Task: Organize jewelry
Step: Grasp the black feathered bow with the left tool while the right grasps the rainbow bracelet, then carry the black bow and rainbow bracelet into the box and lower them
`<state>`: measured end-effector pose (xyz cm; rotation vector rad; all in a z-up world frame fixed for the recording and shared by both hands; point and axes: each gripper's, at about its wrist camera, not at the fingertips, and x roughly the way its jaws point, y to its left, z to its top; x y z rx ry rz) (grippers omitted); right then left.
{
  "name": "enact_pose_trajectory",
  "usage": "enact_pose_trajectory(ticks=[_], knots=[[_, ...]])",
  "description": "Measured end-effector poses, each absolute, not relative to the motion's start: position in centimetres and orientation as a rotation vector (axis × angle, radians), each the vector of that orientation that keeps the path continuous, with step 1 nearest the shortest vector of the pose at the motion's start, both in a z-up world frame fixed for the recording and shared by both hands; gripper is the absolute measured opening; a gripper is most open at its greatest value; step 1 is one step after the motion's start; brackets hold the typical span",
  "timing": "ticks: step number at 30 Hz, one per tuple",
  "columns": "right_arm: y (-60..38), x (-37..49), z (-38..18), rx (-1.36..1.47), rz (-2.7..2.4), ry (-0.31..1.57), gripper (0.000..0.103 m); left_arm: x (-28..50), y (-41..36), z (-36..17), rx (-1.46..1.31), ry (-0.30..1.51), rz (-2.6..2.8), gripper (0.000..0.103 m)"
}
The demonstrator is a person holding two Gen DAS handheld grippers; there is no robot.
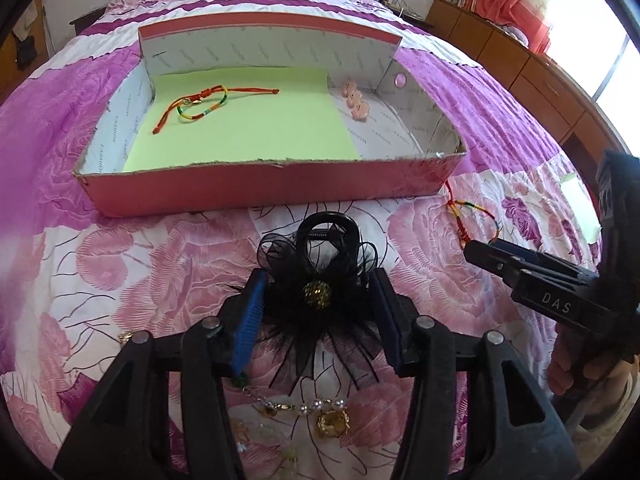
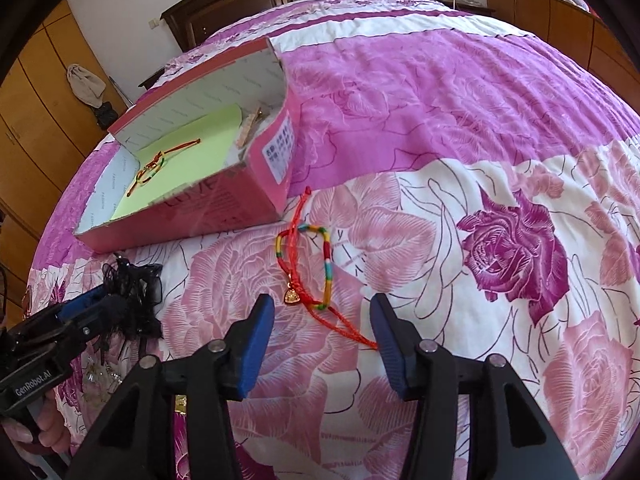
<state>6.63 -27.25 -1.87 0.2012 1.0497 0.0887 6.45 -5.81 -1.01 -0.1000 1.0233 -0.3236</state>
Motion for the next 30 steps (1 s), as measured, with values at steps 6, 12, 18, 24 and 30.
enact_pose_trajectory(ticks=[6,12,18,24,30], knots=[[-27.2,6.8,-2.4,0.201,0.09,1.05,0.052,6.7,-6.0,-2.0,-0.118,1.037,-0.322,0.043],[-27.4,6.8,-2.7,0.206,0.074,1.038,0.032,6.8,-5.9,-2.5,-0.141,1.039,-0.326,0.038],[-27.8,6.7,-2.7,0.221,0.077,1.023,0.012,6.5,-6.0,-2.2,-0.124,1.009,-0.336,0.028],[-27.9,6.2,-2.4,0.232,0.085,1.003,0.007,6.4,-6.0,-1.8,-0.114,0.989,-0.335,0.026],[-27.6,5.3,-1.2,0.236,0.113,0.965,0.006,6.1,-5.9,-1.3,-0.102,0.965,-0.332,0.025]])
